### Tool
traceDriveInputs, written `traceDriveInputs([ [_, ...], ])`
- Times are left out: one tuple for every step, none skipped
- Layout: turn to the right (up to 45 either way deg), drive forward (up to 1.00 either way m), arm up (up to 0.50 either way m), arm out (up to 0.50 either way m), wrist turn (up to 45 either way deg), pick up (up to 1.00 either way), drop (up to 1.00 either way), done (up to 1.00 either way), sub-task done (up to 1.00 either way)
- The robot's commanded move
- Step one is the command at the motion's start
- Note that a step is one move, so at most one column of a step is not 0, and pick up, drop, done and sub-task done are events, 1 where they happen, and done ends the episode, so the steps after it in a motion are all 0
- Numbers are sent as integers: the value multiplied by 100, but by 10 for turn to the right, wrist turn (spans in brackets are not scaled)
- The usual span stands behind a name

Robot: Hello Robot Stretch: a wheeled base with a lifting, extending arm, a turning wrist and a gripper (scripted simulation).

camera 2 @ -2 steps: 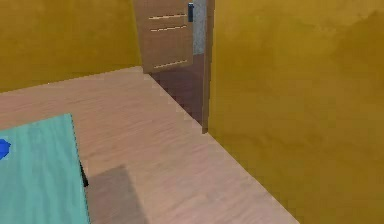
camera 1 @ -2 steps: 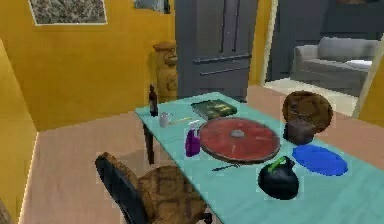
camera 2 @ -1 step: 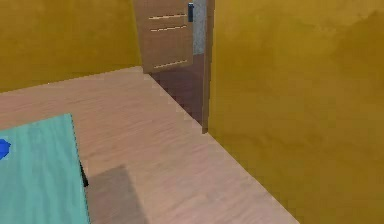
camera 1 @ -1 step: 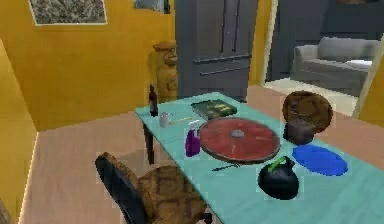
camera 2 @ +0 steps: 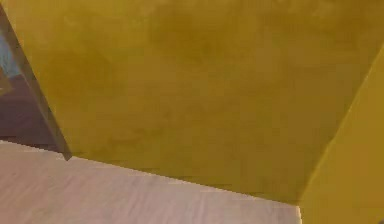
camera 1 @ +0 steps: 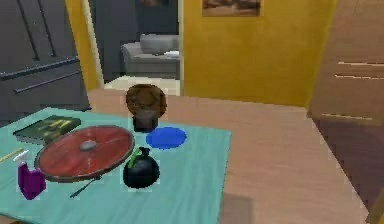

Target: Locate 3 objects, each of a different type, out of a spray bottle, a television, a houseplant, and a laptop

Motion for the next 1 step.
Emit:
traceDriveInputs([
  [450, 0, 0, 0, 0, 0, 0, 0, 0],
])
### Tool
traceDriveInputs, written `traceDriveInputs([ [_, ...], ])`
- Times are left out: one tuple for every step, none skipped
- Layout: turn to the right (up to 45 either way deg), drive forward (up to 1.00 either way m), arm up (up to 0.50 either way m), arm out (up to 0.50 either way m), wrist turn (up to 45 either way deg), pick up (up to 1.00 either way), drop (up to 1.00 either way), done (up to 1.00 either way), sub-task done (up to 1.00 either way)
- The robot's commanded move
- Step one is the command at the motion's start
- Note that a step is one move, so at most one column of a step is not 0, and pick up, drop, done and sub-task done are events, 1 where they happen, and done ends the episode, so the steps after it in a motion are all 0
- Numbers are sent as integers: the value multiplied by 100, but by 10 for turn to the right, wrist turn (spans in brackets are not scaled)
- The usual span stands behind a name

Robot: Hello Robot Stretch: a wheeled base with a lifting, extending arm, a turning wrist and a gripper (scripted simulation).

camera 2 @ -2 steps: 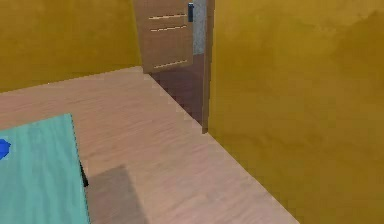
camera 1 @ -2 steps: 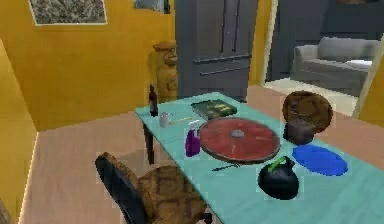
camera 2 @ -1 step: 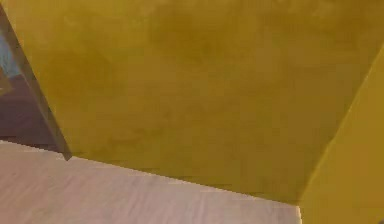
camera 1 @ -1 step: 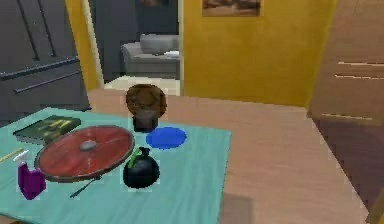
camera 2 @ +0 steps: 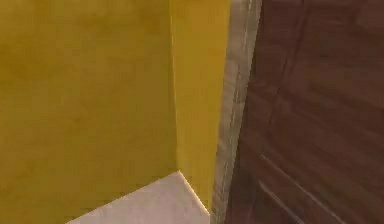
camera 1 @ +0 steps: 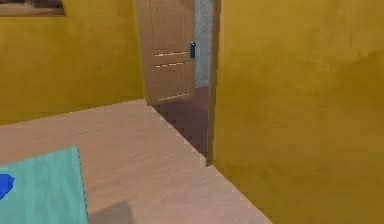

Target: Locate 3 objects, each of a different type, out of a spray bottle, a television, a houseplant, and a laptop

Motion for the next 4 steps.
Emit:
traceDriveInputs([
  [240, 0, 0, 0, 0, 0, 0, 0, 0],
  [0, 50, 0, 0, 0, 0, 0, 0, 0],
  [-450, 0, 0, 0, 0, 0, 0, 0, 0],
  [-90, 0, 0, 0, 0, 0, 0, 0, 0],
])
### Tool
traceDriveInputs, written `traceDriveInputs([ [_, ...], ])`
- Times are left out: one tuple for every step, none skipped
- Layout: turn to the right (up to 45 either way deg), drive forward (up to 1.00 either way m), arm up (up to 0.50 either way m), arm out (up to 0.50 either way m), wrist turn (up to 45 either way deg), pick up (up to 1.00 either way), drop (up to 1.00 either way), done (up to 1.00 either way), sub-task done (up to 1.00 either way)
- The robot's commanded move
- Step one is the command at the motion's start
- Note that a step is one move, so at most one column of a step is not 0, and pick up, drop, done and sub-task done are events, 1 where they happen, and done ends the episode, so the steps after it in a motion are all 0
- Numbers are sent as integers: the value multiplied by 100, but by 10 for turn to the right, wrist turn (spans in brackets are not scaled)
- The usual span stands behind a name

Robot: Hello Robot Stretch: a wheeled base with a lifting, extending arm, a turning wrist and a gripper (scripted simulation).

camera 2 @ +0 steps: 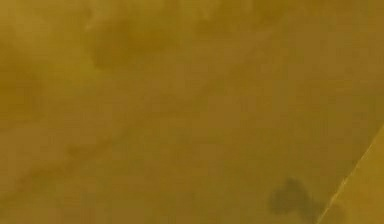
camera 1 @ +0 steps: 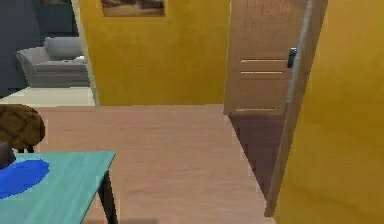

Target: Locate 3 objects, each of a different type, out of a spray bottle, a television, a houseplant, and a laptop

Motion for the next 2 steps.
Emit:
traceDriveInputs([
  [0, 100, 0, 0, 0, 0, 0, 0, 0],
  [0, 20, 0, 0, 0, 0, 0, 0, 0],
])
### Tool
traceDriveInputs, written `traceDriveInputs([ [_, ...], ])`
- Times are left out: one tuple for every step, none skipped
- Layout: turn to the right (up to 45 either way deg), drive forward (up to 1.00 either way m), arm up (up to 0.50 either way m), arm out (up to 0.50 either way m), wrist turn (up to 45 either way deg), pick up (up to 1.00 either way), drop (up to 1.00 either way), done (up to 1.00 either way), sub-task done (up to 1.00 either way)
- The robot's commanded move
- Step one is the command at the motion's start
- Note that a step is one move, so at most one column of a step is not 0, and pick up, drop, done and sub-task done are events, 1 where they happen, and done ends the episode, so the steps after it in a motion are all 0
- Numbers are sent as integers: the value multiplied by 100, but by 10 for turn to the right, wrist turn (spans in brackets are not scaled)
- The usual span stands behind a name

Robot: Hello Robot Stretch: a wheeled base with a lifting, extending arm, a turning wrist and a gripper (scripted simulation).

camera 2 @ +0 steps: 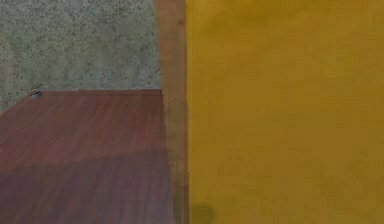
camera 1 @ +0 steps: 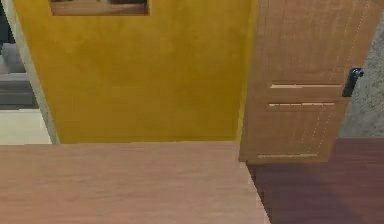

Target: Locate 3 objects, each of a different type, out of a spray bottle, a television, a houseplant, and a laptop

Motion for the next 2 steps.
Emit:
traceDriveInputs([
  [-450, 0, 0, 0, 0, 0, 0, 0, 0],
  [-30, 0, 0, 0, 0, 0, 0, 0, 0],
])
